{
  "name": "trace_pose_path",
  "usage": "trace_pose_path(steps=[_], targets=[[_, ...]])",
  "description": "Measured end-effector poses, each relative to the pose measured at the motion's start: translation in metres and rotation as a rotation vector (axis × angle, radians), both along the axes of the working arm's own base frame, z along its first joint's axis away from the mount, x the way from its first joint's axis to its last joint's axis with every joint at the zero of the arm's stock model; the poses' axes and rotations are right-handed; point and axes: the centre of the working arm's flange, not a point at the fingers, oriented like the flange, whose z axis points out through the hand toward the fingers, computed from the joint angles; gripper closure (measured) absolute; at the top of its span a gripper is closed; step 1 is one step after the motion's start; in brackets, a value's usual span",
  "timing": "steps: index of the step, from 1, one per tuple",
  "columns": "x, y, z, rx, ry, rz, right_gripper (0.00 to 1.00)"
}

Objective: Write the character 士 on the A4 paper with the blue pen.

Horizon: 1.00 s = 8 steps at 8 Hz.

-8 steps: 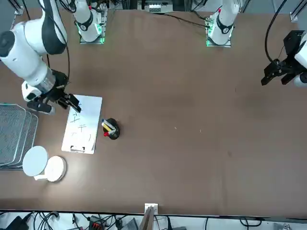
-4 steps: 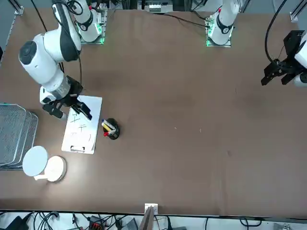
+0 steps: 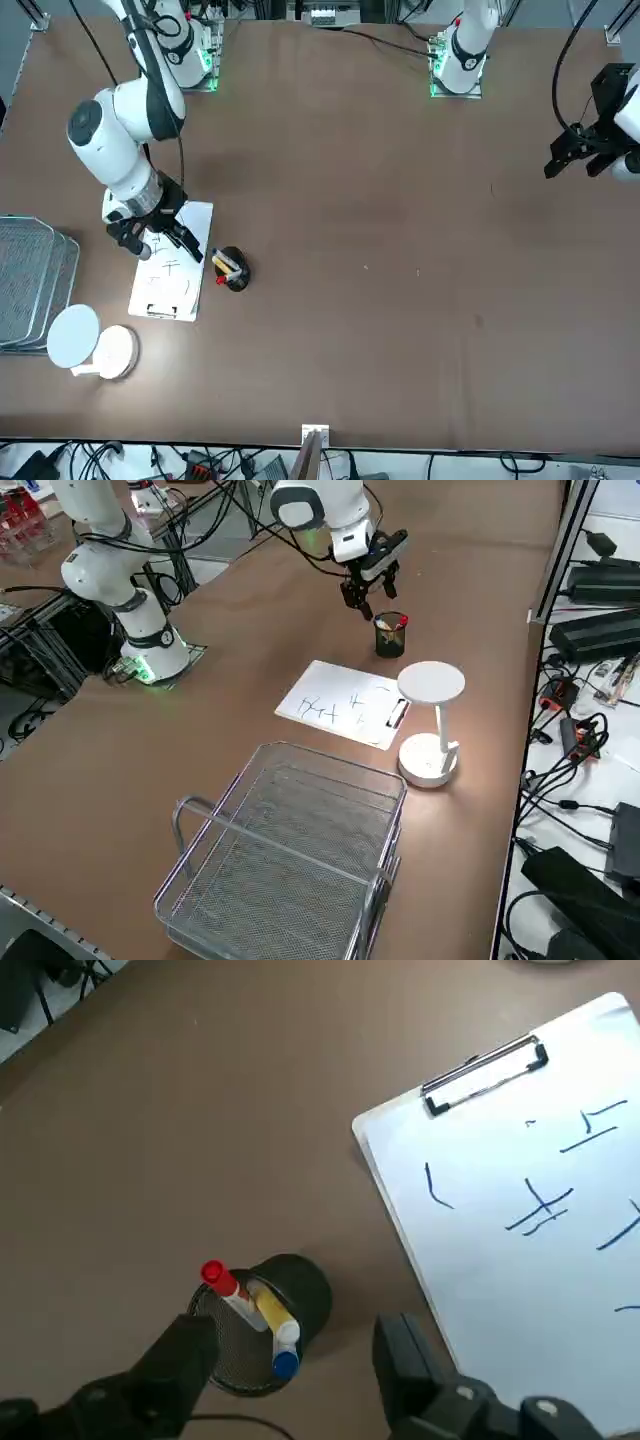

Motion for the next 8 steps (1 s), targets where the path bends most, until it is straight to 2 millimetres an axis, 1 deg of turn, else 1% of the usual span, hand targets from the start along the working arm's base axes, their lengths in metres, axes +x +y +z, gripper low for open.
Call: trace_pose_path(steps=[2,5,8], targets=[[0.0,0.01,-0.017,0.003,0.011,0.014,0.05],[-0.008,0.021,-0.044,-0.012,0.052,0.096,0.07],[-0.01,0.023,-0.054,-0.016,0.066,0.118,0.11]])
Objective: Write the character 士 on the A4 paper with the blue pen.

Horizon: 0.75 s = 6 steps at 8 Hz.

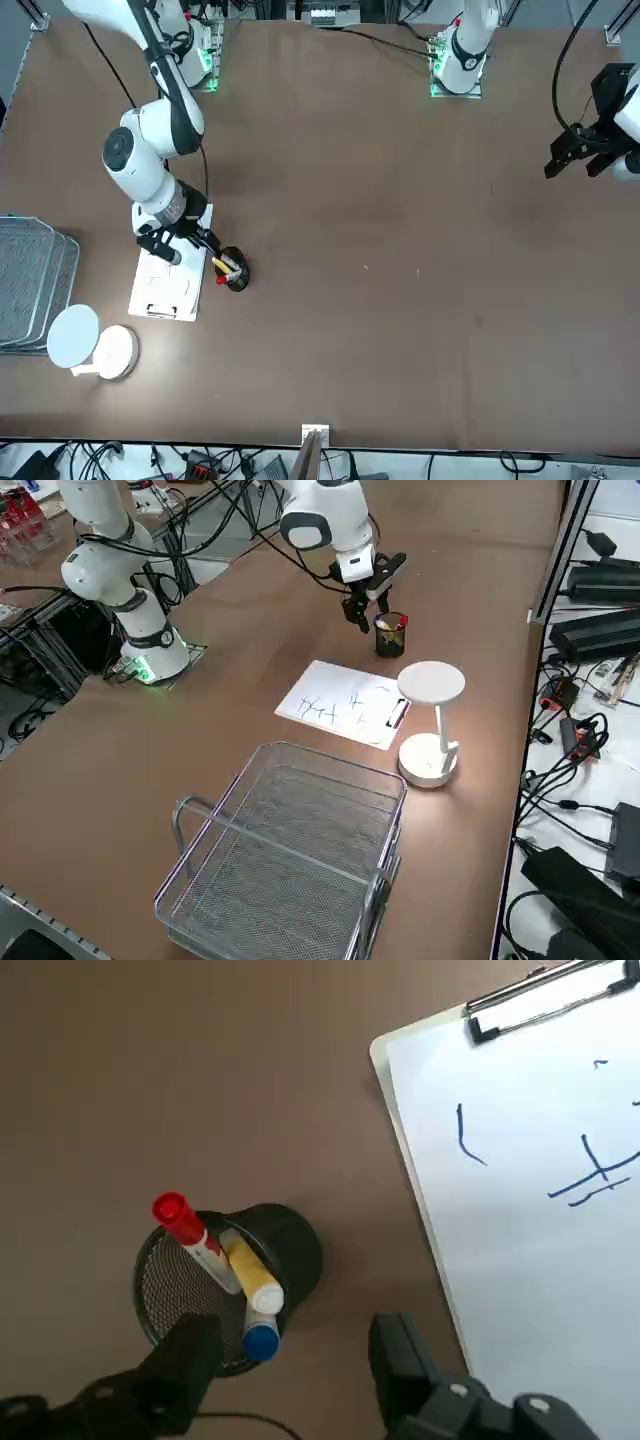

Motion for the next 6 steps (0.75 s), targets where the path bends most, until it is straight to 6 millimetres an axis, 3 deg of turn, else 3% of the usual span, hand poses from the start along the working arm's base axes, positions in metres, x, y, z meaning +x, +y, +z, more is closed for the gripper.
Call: trace_pose_path(steps=[3,6], targets=[[-0.001,0.002,-0.01,-0.005,0.013,0.028,0.15],[-0.002,0.014,-0.007,0.002,0.003,0.064,0.18]])
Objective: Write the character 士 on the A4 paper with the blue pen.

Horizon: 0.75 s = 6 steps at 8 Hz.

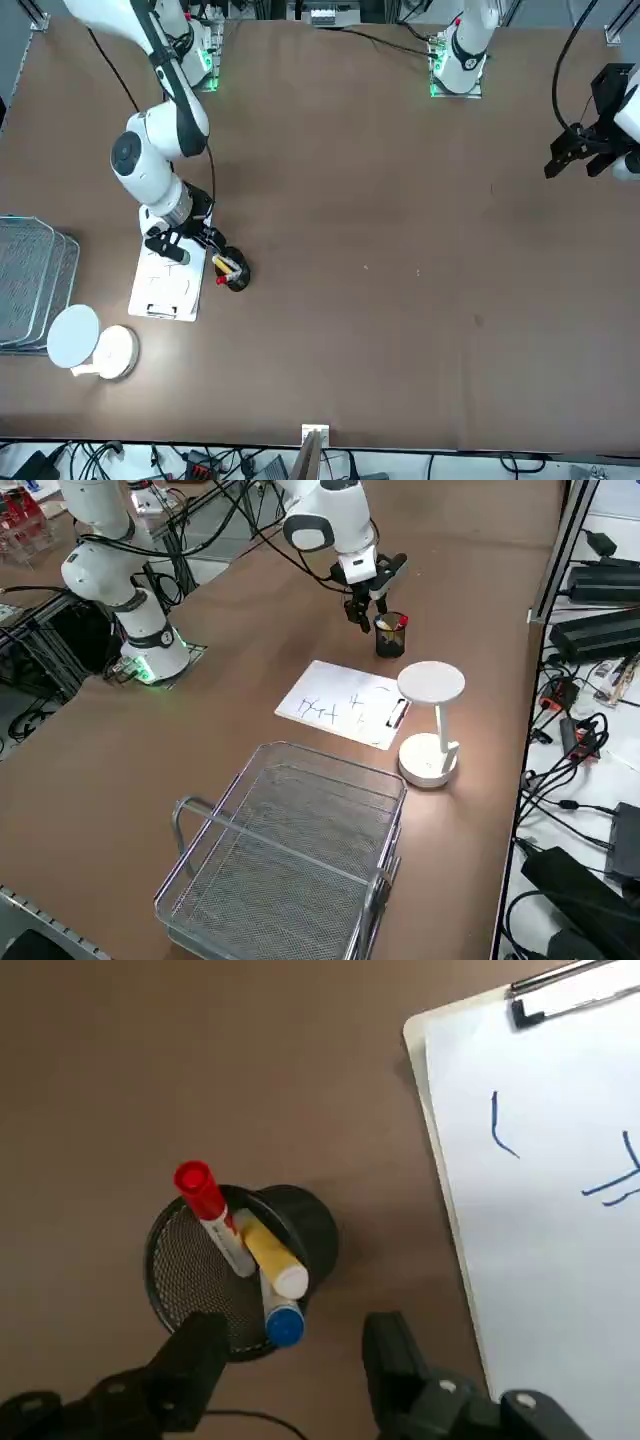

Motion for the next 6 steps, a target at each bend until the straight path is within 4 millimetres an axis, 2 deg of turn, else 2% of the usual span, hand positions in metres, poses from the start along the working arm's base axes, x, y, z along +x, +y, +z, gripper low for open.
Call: trace_pose_path(steps=[6], targets=[[0.0085,0.0001,-0.0004,0.015,-0.018,0.071,0.27]])
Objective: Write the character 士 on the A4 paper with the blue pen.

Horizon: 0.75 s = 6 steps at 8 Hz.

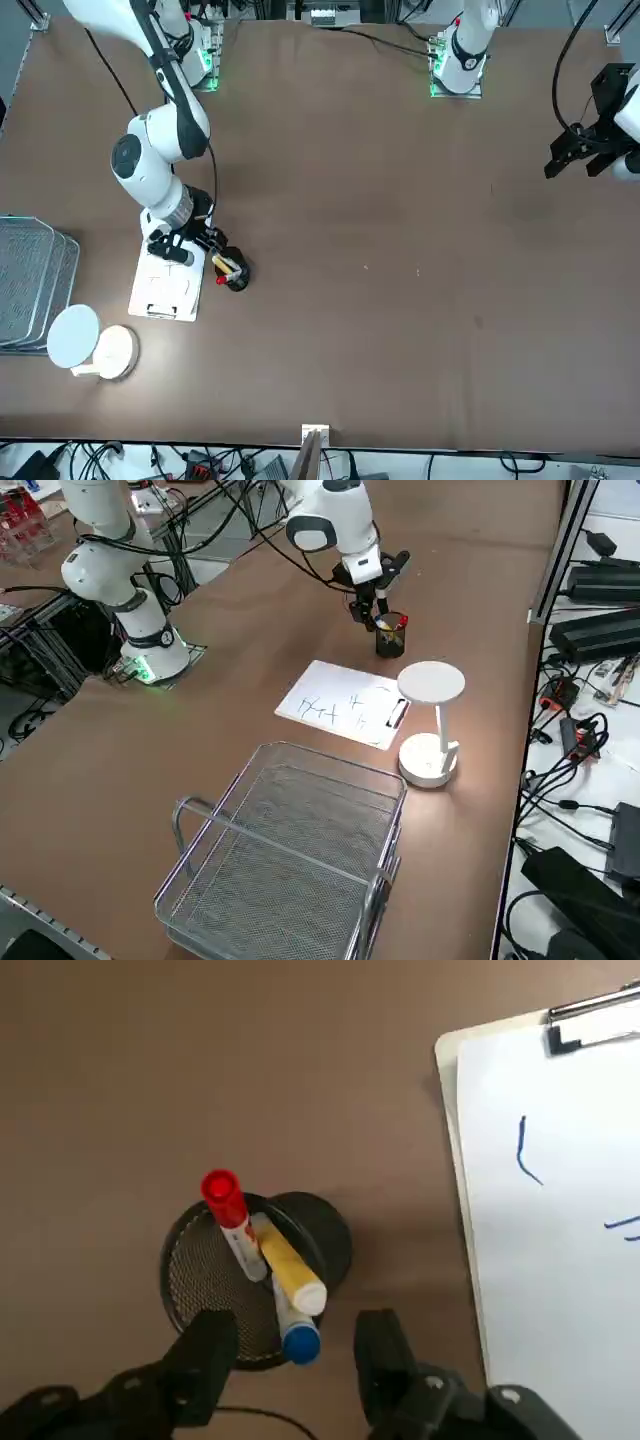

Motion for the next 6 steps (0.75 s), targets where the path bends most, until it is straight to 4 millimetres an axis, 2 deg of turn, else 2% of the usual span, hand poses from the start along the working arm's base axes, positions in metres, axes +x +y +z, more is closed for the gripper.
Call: trace_pose_path(steps=[3,6], targets=[[0.012,-0.007,0.006,0.074,-0.011,-0.002,0.28],[0.008,-0.008,-0.006,0.076,0.058,0.024,0.28]])
